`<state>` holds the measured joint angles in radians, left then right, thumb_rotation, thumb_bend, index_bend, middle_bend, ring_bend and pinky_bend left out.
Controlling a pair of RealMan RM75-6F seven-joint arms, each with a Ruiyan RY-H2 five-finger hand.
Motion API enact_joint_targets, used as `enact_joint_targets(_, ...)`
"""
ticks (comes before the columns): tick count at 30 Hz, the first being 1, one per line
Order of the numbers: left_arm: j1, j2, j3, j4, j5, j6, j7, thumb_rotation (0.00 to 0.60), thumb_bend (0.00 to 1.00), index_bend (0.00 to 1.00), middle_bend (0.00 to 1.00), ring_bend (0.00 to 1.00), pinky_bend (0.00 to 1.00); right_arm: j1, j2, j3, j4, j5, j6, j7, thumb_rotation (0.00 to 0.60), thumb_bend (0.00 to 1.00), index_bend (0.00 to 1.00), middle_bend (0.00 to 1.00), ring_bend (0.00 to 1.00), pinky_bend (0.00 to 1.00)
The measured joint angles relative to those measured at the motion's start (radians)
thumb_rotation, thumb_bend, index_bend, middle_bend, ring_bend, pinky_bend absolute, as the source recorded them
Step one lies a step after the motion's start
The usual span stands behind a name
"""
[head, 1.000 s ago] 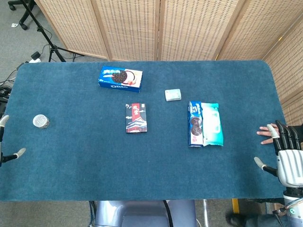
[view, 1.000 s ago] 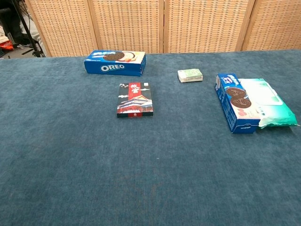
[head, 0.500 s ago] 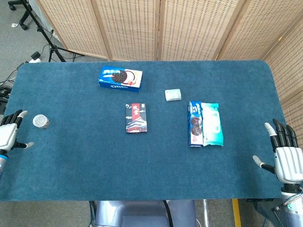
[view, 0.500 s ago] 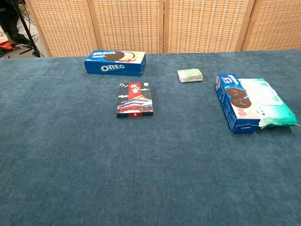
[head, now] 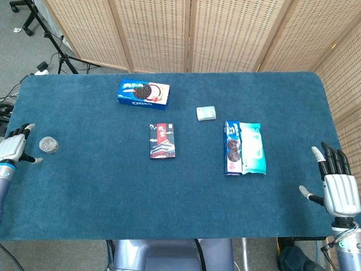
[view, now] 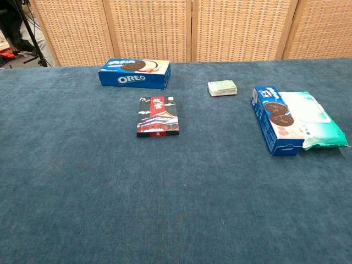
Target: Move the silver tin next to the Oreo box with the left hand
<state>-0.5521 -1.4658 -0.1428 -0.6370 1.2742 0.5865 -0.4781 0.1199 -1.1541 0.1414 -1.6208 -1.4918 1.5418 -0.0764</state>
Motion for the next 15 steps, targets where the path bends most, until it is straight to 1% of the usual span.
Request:
enact_joint_targets(1, -0.013, -0.013, 0.002, 0.022, 0.004, -0.017, -0.004, 0.6, 0.0, 0.01, 0.0, 0.0, 0.14, 0.001, -0.001, 0.001, 0.001, 0.002, -0.002, -0.001, 0.6, 0.0, 0.0, 0.0, 0.0, 0.0)
enact_joint_targets(3, -0.029, -0.03, 0.006, 0.046, 0.013, -0.034, -0.011, 0.6, 0.0, 0.1, 0.08, 0.07, 0.25, 0.002, -0.002, 0.001, 0.001, 0.004, -0.003, -0.003, 0.6, 0.0, 0.0, 0.0, 0.0, 0.0)
enact_joint_targets(5, -0.044, -0.046, 0.012, 0.067, 0.028, -0.041, -0.017, 0.6, 0.0, 0.28, 0.24, 0.2, 0.37, 0.003, -0.004, 0.003, 0.003, 0.009, -0.007, -0.005, 0.6, 0.0, 0.0, 0.0, 0.0, 0.0)
enact_joint_targets(6, -0.051, -0.055, 0.015, 0.081, 0.034, -0.044, -0.019, 0.6, 0.01, 0.33, 0.28, 0.24, 0.4, 0.004, -0.005, 0.004, 0.003, 0.012, -0.008, -0.005, 0.6, 0.0, 0.0, 0.0, 0.0, 0.0)
enact_joint_targets(8, -0.059, -0.069, 0.018, 0.102, 0.042, -0.044, -0.022, 0.6, 0.06, 0.43, 0.36, 0.32, 0.46, 0.005, -0.005, 0.005, 0.004, 0.016, -0.011, -0.004, 0.6, 0.0, 0.0, 0.0, 0.0, 0.0)
enact_joint_targets(9, -0.063, -0.077, 0.02, 0.11, 0.046, -0.043, -0.024, 0.6, 0.08, 0.45, 0.39, 0.35, 0.48, 0.005, -0.005, 0.006, 0.004, 0.017, -0.012, -0.004, 0.6, 0.0, 0.0, 0.0, 0.0, 0.0)
enact_joint_targets(13, -0.071, -0.092, 0.02, 0.122, 0.057, -0.019, -0.036, 0.6, 0.24, 0.59, 0.49, 0.45, 0.55, 0.006, -0.005, 0.006, 0.004, 0.019, -0.013, 0.0, 0.6, 0.0, 0.0, 0.0, 0.0, 0.0)
enact_joint_targets(15, -0.072, -0.096, 0.019, 0.124, 0.06, -0.002, -0.041, 0.6, 0.29, 0.63, 0.53, 0.48, 0.58, 0.006, -0.005, 0.007, 0.004, 0.02, -0.013, 0.001, 0.6, 0.0, 0.0, 0.0, 0.0, 0.0)
